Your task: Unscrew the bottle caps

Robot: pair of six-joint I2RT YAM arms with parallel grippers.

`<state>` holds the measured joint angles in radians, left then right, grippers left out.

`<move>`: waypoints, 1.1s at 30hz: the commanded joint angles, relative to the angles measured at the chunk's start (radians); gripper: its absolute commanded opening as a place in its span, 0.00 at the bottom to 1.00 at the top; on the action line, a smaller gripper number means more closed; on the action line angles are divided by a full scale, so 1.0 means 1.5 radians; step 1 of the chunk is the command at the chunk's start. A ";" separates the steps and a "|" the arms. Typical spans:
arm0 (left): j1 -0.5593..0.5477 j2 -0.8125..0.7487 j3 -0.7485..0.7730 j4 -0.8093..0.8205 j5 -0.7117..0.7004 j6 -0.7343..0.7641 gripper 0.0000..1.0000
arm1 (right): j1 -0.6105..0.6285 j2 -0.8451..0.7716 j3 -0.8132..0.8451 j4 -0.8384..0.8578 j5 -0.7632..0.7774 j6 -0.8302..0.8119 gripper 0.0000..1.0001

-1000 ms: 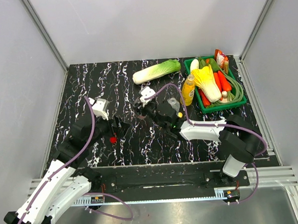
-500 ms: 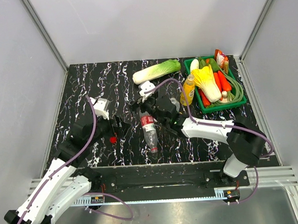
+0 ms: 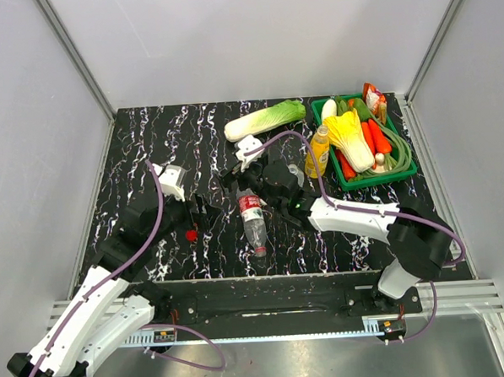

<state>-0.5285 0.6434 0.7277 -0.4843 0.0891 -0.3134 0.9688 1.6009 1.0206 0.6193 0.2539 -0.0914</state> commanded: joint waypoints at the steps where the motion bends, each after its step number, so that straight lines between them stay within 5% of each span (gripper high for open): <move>1: -0.003 -0.005 0.023 0.013 -0.008 0.000 0.99 | 0.004 -0.036 0.026 -0.005 0.016 0.013 1.00; 17: -0.003 0.055 0.019 0.057 -0.004 -0.015 0.99 | -0.050 -0.066 0.066 -0.121 -0.083 0.100 1.00; 22: -0.001 0.086 0.017 0.095 -0.020 -0.026 0.99 | -0.121 -0.094 0.080 -0.175 -0.167 0.185 1.00; 33: 0.004 0.177 0.073 0.108 -0.138 -0.039 0.99 | -0.302 -0.203 0.064 -0.283 -0.133 0.223 1.00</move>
<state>-0.5285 0.8818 0.7544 -0.3870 -0.0196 -0.3637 0.6067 1.3838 1.0958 0.2516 0.0414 0.1986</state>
